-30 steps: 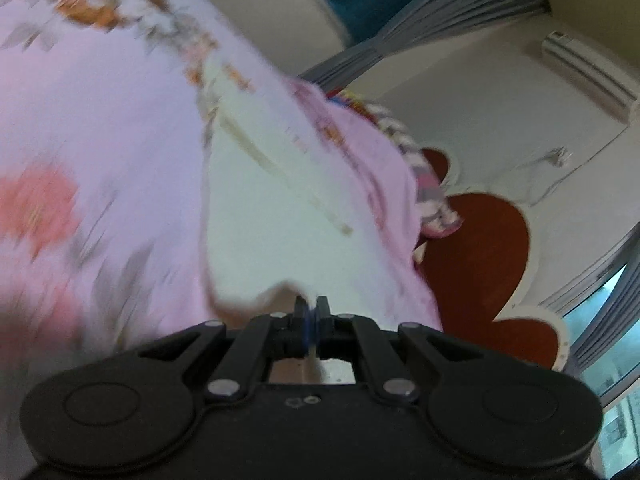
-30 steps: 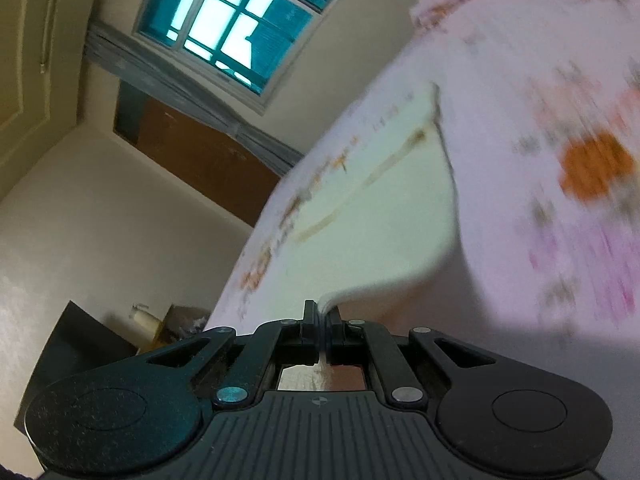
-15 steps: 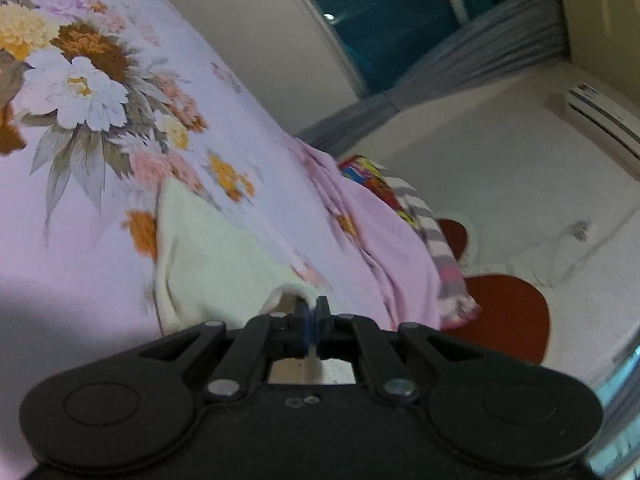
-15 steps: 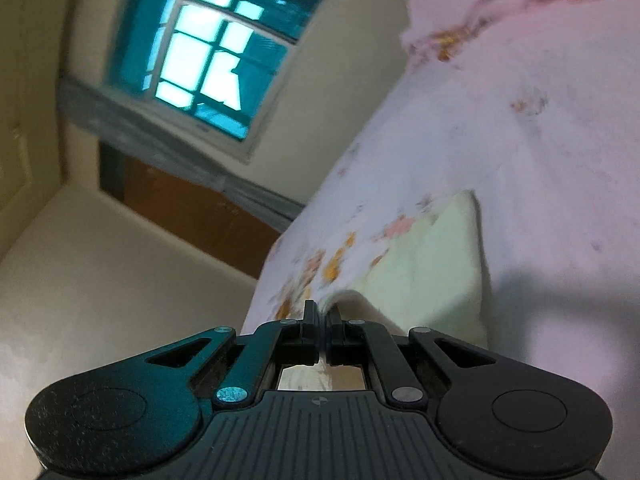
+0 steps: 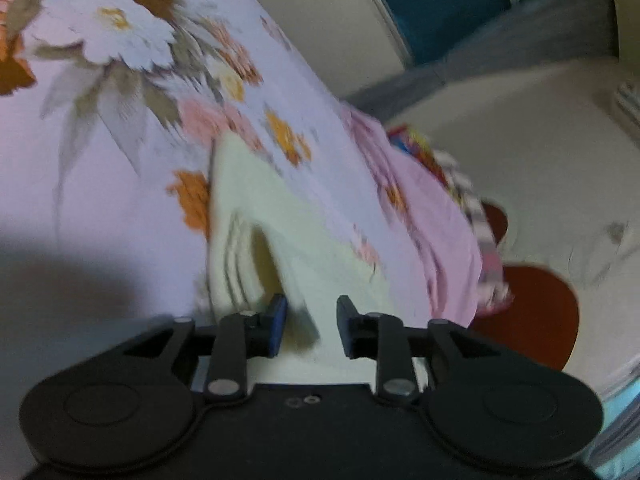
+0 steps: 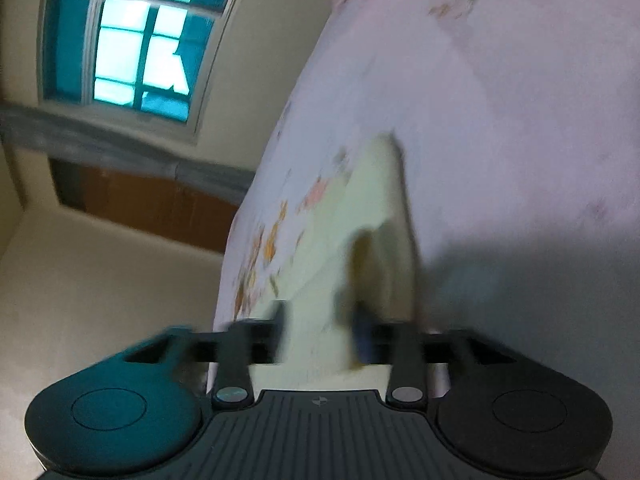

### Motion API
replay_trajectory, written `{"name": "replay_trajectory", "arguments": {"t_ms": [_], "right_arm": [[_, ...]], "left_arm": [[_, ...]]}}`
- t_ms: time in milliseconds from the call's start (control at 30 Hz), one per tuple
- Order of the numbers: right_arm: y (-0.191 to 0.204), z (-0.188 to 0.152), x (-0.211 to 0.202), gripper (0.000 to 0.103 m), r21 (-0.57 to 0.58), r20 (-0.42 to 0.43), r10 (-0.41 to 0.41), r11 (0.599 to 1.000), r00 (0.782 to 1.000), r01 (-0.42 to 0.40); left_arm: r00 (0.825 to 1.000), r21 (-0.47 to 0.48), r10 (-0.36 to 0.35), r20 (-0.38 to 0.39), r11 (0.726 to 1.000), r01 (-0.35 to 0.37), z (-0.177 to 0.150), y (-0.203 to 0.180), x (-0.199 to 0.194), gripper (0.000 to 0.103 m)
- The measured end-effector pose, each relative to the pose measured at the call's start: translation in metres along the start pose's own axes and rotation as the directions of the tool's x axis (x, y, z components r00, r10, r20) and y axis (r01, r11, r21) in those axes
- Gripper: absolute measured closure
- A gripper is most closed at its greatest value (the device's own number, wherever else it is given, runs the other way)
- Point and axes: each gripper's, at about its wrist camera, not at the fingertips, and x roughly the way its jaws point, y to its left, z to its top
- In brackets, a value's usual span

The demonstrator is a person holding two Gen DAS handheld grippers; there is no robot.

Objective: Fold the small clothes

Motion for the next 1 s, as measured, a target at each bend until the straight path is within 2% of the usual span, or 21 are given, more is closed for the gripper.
{"name": "replay_trajectory", "arguments": {"t_ms": [67, 133, 200, 233, 367, 467, 533, 633, 700, 767, 800, 900, 967, 1000], "right_arm": [[0.005, -0.003, 0.004, 0.057, -0.028, -0.011, 0.015, 0.999, 1.000, -0.015], [0.011, -0.006, 0.006, 0.058, -0.058, -0.002, 0.014, 0.998, 1.000, -0.014], [0.017, -0.005, 0.008, 0.067, -0.094, 0.008, 0.014, 0.995, 1.000, -0.013], [0.019, -0.002, 0.010, 0.067, -0.103, 0.014, 0.027, 0.994, 1.000, -0.025], [0.022, 0.019, 0.019, 0.067, -0.103, 0.084, 0.026, 0.995, 0.996, -0.018], [0.010, 0.040, 0.020, 0.067, -0.050, 0.176, -0.057, 0.997, 0.983, 0.067], [0.004, 0.041, 0.010, 0.067, -0.042, 0.204, -0.041, 0.998, 0.978, 0.051], [0.011, 0.030, 0.004, 0.067, -0.149, 0.172, -0.061, 0.985, 0.983, 0.087], [0.020, 0.021, 0.007, 0.066, -0.247, 0.156, -0.110, 0.958, 0.982, 0.146], [0.026, 0.017, 0.016, 0.066, -0.294, 0.151, -0.138, 0.939, 0.979, 0.178], [0.032, 0.014, 0.023, 0.066, -0.305, 0.152, -0.139, 0.935, 0.979, 0.181], [0.043, 0.014, 0.037, 0.066, -0.361, 0.144, -0.140, 0.914, 0.980, 0.184], [0.048, 0.010, 0.046, 0.066, -0.416, 0.126, -0.166, 0.886, 0.978, 0.204], [0.051, 0.011, 0.055, 0.066, -0.440, 0.124, -0.205, 0.865, 0.971, 0.239]], "left_arm": [[1.000, -0.002, -0.011, -0.017, 1.000, 0.011, -0.001, -0.003, 0.007, 0.077], [0.998, -0.039, -0.061, -0.002, 0.997, 0.061, 0.002, 0.000, 0.014, 0.077], [0.995, -0.083, -0.093, 0.022, 0.992, 0.094, 0.009, 0.007, 0.020, 0.077], [0.994, -0.093, -0.106, 0.032, 0.990, 0.109, 0.013, 0.011, 0.024, 0.077], [0.993, -0.103, -0.090, 0.075, 0.990, 0.098, 0.040, 0.015, 0.043, 0.077], [0.989, -0.121, -0.015, 0.144, 0.992, 0.033, 0.057, 0.020, 0.044, 0.077], [0.986, -0.133, -0.029, 0.163, 0.990, 0.051, 0.059, 0.023, 0.036, 0.077], [0.985, -0.002, 0.017, 0.174, 1.000, -0.016, 0.055, 0.014, 0.014, 0.076], [0.979, 0.124, 0.087, 0.183, 0.986, -0.111, 0.050, 0.002, 0.005, 0.076], [0.974, 0.247, 0.149, 0.172, 0.951, -0.189, 0.047, -0.012, 0.007, 0.075], [0.974, 0.306, 0.159, 0.162, 0.930, -0.203, 0.046, -0.020, 0.011, 0.074], [0.979, 0.438, 0.164, 0.124, 0.876, -0.202, 0.044, -0.038, 0.023, 0.073], [0.973, 0.505, 0.216, 0.079, 0.833, -0.226, 0.043, -0.045, 0.038, 0.073], [0.970, 0.523, 0.234, 0.061, 0.820, -0.231, 0.043, -0.044, 0.043, 0.073]]}}
